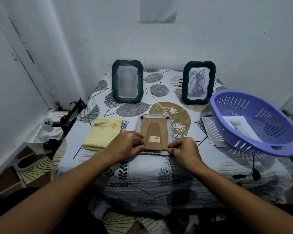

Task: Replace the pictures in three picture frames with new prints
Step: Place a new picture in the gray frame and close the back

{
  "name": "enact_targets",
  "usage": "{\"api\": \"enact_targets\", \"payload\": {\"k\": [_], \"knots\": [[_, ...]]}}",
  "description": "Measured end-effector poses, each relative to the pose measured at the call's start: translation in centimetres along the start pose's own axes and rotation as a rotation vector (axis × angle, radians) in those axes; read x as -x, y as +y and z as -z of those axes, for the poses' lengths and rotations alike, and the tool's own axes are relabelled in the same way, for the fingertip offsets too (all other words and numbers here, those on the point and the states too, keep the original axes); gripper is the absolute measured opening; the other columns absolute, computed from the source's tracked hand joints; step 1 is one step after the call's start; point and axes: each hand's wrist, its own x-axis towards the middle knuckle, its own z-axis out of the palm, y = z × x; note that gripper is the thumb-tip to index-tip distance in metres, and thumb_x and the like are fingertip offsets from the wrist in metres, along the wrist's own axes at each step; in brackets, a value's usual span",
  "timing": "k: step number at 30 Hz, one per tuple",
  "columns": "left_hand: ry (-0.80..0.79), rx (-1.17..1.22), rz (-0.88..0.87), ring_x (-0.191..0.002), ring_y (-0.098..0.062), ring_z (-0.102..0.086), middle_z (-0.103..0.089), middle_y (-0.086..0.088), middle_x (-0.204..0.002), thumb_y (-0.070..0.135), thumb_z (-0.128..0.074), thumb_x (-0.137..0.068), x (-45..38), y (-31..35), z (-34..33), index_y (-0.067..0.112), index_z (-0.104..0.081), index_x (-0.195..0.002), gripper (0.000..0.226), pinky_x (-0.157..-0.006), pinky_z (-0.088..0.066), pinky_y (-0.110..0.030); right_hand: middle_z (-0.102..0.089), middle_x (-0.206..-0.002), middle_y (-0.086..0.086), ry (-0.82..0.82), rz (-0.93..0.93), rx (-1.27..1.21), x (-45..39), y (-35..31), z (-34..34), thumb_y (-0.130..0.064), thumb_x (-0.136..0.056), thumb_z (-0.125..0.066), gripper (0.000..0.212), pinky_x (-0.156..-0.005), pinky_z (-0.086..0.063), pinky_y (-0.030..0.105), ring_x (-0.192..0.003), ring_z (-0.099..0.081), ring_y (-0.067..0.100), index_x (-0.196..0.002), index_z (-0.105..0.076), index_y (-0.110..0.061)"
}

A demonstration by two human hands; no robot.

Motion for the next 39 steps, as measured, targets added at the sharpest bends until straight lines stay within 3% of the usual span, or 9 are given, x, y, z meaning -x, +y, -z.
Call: {"api": "enact_targets", "payload": {"k": [5,9,12,19,23,26,30,39], "knots": [[0.031,-0.007,-0.017,-0.093,-0.018,-0.07,-0.073,-0.01,-0.104,0.034,-0.063,-0.072,0.0,-0.1,-0.3,0.007,-0.077,-0.088,0.034,-0.083,-0.048,-0.02,-0.066,-0.071,-0.003,-0.005,0.009,-0.014,-0.1,0.1,0.0,-0.003,-0.08,-0.072,0.009,-0.069,-0.047,0.024,-0.072,-0.06,0.011,-0.081,-0.078,-0.01],[0.053,-0.005,-0.025,-0.093,-0.018,-0.07,-0.073,-0.01,-0.104,0.034,-0.063,-0.072,0.0,-0.1,-0.3,0.007,-0.077,-0.088,0.035,-0.083,-0.049,-0.022,-0.065,-0.067,-0.006,-0.008,0.046,0.002,-0.1,0.2,0.1,-0.003,-0.08,-0.071,0.01,-0.064,-0.043,0.019,-0.063,-0.056,-0.002,-0.08,-0.078,-0.01],[0.07,0.006,-0.029,-0.093,-0.017,-0.07,-0.073,-0.011,-0.103,0.033,-0.064,-0.072,0.0,-0.1,-0.4,0.007,-0.077,-0.088,0.034,-0.084,-0.049,-0.02,-0.063,-0.062,-0.008,-0.007,0.056,0.0,-0.1,0.3,0.4,-0.006,-0.079,-0.074,0.006,-0.058,-0.042,0.016,-0.061,-0.056,-0.003,-0.076,-0.078,-0.01],[0.11,-0.006,-0.065,-0.095,-0.016,-0.07,-0.072,-0.012,-0.103,0.02,-0.078,-0.073,-0.1,-0.3,-0.8,0.006,-0.077,-0.088,0.021,-0.086,-0.048,-0.021,-0.072,-0.075,0.003,-0.026,0.116,0.023,-0.2,0.3,0.5,-0.007,-0.079,-0.075,0.004,-0.064,-0.048,0.02,-0.065,-0.059,0.003,-0.08,-0.078,-0.008],[0.127,-0.008,-0.075,-0.095,-0.016,-0.07,-0.072,-0.012,-0.103,0.019,-0.078,-0.072,-0.1,-0.3,-0.9,0.006,-0.077,-0.087,0.02,-0.086,-0.05,-0.023,-0.07,-0.075,-0.001,-0.035,0.178,0.075,-0.2,0.3,0.7,-0.006,-0.081,-0.072,0.007,-0.064,-0.045,0.019,-0.064,-0.053,-0.003,-0.082,-0.078,-0.008],[0.147,-0.011,-0.073,-0.096,-0.017,-0.07,-0.072,-0.011,-0.105,0.02,-0.078,-0.072,0.0,-0.3,-1.0,0.006,-0.077,-0.089,0.021,-0.088,-0.049,-0.023,-0.058,-0.07,-0.008,-0.026,0.249,0.165,-0.2,0.3,0.7,-0.004,-0.082,-0.068,0.011,-0.073,-0.049,0.028,-0.07,-0.053,0.006,-0.083,-0.078,-0.009],[0.154,-0.005,-0.074,-0.097,-0.02,-0.07,-0.071,-0.01,-0.108,0.02,-0.078,-0.073,0.0,-0.2,-1.1,0.005,-0.076,-0.091,0.023,-0.086,-0.056,-0.034,-0.06,-0.087,0.004,-0.068,0.357,0.308,-0.3,0.3,0.4,-0.006,-0.083,-0.066,0.013,-0.074,-0.052,0.038,-0.083,-0.059,0.024,-0.085,-0.077,-0.012],[0.158,-0.009,-0.084,-0.094,-0.017,-0.07,-0.072,-0.008,-0.104,0.033,-0.068,-0.07,0.0,-0.2,-0.9,0.008,-0.077,-0.087,0.031,-0.081,-0.057,-0.032,-0.064,-0.086,0.0,-0.141,0.412,0.294,-1.1,0.7,1.2,-0.008,-0.082,-0.067,0.012,-0.074,-0.052,0.033,-0.08,-0.06,0.017,-0.084,-0.078,-0.014]]}}
